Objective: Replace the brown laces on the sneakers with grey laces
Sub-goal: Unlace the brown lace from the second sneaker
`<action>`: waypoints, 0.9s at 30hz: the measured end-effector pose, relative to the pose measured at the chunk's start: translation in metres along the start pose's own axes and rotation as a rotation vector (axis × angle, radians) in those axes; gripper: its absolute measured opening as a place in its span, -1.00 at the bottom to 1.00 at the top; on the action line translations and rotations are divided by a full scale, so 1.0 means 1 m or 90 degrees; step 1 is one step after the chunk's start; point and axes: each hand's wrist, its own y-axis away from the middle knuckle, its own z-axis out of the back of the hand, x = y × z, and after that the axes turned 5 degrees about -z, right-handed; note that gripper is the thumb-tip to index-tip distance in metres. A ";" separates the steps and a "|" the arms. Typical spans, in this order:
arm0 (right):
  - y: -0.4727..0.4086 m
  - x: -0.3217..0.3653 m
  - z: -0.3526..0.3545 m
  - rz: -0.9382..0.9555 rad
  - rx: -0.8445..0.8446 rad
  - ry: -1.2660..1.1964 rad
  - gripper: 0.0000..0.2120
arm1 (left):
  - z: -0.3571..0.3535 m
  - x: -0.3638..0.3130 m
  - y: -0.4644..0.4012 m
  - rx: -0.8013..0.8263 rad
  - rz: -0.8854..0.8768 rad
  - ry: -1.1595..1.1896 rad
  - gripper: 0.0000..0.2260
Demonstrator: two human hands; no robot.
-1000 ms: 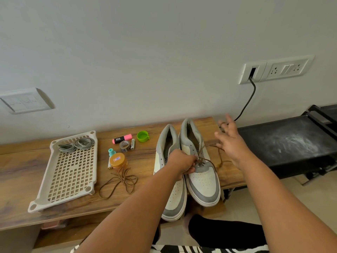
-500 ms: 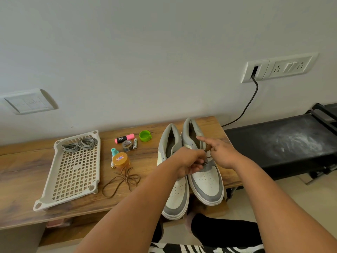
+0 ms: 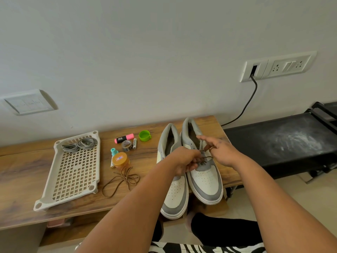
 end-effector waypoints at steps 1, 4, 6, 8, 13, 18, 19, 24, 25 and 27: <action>0.000 0.000 0.000 -0.004 0.001 -0.004 -0.36 | 0.003 -0.002 0.000 0.002 -0.001 0.044 -0.86; -0.002 -0.001 0.001 -0.013 0.007 -0.022 -0.37 | 0.011 -0.007 -0.005 -0.063 -0.045 0.055 -0.85; -0.002 -0.002 0.000 -0.014 -0.001 -0.029 -0.38 | 0.013 -0.003 -0.012 -0.100 -0.073 -0.107 -0.78; -0.002 -0.003 -0.001 -0.012 -0.025 -0.034 -0.40 | 0.008 0.003 -0.013 -0.072 -0.071 -0.279 -0.71; -0.001 -0.004 -0.001 -0.008 -0.026 -0.039 -0.41 | 0.003 0.003 -0.010 0.029 -0.113 -0.301 -0.87; -0.003 -0.005 -0.002 -0.016 -0.025 -0.058 -0.45 | 0.021 -0.009 0.005 0.181 -0.059 -0.106 -0.77; -0.003 -0.005 -0.002 -0.017 -0.027 -0.061 -0.46 | 0.020 -0.006 0.003 0.127 -0.068 -0.149 -0.76; -0.005 -0.006 -0.003 -0.011 -0.037 -0.048 -0.44 | 0.002 0.013 -0.012 -0.022 -0.101 -0.365 -0.72; -0.005 -0.006 -0.003 -0.011 -0.040 -0.043 -0.44 | -0.001 0.013 -0.013 -0.014 -0.112 -0.370 -0.78; -0.005 -0.006 -0.003 -0.012 -0.044 -0.035 -0.44 | 0.001 0.009 -0.013 0.025 -0.127 -0.353 -0.86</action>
